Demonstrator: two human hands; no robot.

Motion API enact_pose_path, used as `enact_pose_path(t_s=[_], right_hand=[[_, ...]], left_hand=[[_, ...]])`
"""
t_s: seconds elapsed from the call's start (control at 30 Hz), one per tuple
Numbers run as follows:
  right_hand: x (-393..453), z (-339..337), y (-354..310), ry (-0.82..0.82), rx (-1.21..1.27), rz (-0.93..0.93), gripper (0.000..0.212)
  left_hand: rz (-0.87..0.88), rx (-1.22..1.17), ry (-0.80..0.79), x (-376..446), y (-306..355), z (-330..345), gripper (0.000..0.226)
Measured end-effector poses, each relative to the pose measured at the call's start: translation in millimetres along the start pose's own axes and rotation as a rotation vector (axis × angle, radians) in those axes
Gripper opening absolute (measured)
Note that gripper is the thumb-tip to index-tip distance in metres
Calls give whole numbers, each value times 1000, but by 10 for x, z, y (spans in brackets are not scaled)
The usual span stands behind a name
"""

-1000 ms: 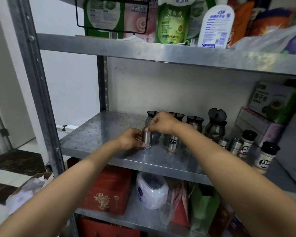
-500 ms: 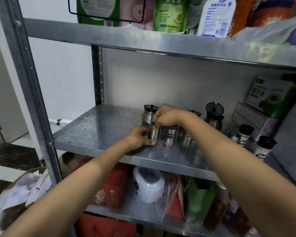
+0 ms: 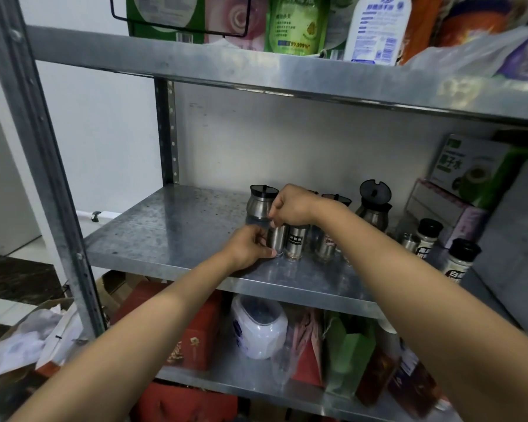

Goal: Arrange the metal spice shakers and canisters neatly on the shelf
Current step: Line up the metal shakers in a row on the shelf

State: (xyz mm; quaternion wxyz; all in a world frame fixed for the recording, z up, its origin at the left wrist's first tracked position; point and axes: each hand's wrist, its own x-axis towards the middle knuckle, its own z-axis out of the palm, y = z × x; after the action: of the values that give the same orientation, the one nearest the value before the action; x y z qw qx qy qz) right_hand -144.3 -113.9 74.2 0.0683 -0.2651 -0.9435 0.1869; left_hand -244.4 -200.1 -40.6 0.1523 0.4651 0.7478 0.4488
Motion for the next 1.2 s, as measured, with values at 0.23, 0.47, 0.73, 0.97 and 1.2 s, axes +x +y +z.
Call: enact_pose_path(t_s=[0.23,0.47,0.73,0.97,1.2], right_hand=[[-49,-32,9,-23,-9,-28,13],[-90,-23,26,-21,41,-28,16],[-90,19,39,15,54,-16,11],[-73,75,30,8,65,-17,12],[-100,-151,168,151,199,-2,12]], left_hand=[[20,-146,-47,-3,-35,50,33],[-5,-176,3,32,-48,118,39],[-15,-71,53,21,-29,118,47],[-4,-18,108,1,-10,164,48],[14,-101,9,-19,109,-72,62]])
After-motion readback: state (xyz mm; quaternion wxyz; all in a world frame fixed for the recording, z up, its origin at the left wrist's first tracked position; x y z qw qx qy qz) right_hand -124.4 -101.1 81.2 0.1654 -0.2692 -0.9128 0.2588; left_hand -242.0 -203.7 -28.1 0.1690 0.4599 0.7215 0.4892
